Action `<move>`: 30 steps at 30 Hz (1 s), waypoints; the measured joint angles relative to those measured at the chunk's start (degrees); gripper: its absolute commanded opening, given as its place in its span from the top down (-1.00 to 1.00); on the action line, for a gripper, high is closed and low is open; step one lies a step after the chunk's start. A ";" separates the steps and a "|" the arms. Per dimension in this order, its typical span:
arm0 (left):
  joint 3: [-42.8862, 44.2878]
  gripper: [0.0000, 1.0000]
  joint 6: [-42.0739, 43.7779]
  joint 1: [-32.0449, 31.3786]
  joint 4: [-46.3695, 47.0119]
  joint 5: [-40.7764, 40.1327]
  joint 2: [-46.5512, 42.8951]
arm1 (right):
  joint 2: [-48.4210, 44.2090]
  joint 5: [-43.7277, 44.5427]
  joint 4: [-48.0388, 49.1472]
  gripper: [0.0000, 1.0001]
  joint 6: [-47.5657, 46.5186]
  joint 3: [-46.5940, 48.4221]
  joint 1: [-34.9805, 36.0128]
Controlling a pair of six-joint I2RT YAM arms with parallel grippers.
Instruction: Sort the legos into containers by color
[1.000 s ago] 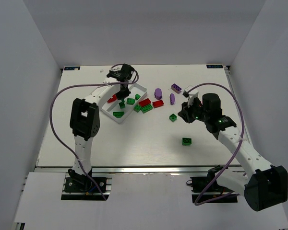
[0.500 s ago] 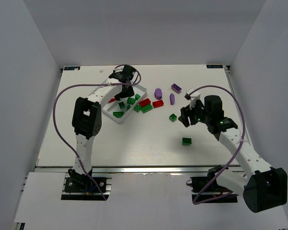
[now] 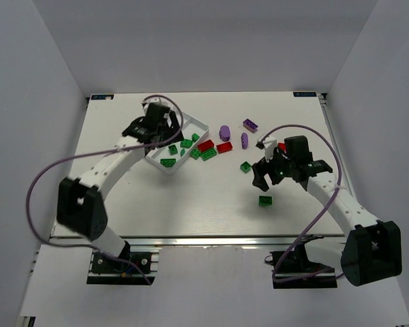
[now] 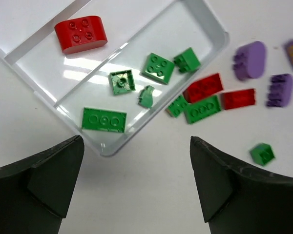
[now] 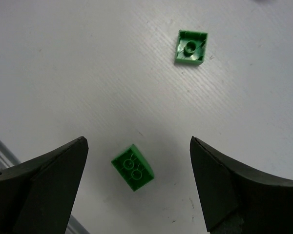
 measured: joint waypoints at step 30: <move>-28.20 -0.96 -3.78 0.02 5.51 2.40 -37.79 | 5.73 -3.93 -6.12 -0.55 -47.19 -11.06 -0.04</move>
